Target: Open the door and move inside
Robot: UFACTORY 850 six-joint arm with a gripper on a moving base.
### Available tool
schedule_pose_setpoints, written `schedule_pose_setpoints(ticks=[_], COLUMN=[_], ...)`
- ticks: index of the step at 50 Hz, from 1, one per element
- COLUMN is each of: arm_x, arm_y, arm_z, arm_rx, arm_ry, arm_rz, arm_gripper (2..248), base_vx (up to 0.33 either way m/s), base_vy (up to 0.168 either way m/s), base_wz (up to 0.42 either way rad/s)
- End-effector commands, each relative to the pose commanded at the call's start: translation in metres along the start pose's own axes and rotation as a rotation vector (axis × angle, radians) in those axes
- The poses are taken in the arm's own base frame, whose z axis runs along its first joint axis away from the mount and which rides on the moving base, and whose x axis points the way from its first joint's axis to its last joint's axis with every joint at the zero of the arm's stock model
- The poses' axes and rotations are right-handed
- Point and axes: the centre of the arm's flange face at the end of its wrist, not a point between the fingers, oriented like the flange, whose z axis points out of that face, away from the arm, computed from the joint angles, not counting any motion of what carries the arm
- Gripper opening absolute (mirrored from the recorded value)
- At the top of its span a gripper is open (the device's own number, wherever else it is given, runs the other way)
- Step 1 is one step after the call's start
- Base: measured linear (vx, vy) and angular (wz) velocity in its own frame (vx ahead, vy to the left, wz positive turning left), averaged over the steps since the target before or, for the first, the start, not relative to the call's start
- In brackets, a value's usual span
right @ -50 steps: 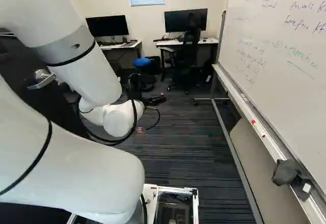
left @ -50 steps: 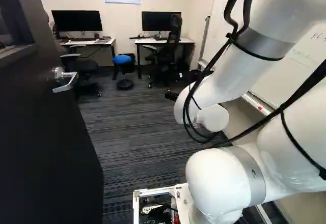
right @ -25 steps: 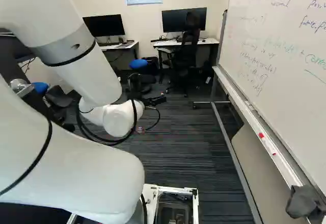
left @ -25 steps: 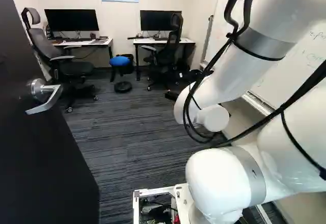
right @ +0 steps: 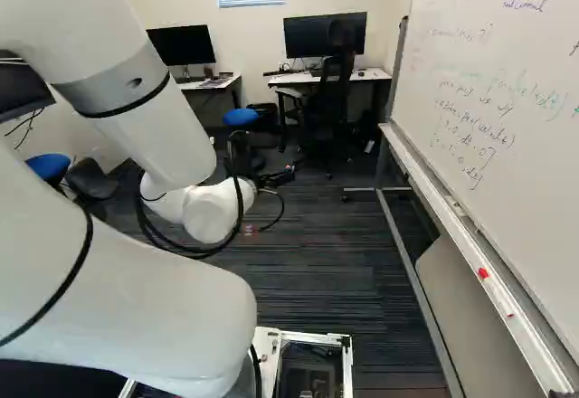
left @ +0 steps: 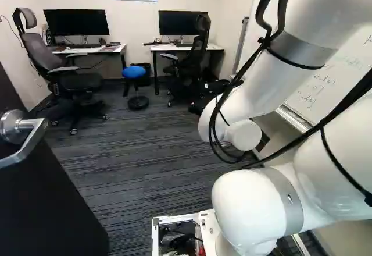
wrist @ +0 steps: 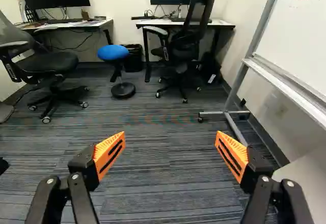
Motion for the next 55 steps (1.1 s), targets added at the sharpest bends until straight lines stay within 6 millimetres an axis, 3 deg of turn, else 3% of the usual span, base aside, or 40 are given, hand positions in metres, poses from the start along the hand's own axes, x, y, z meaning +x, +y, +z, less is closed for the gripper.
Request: schedule_pose_setpoints(ticks=[32, 55], arm_x=[0.0000, 0.0000], arm_y=[0.0000, 0.0000], arm_z=[0.0000, 0.0000], arm_rx=[0.000, 0.000], arm_ry=[0.000, 0.000], arm_rz=[0.000, 0.000], arm_gripper=[247, 247], base_vx=[0.162, 0.020], base_vy=[0.001, -0.001], base_wz=[-0.006, -0.001])
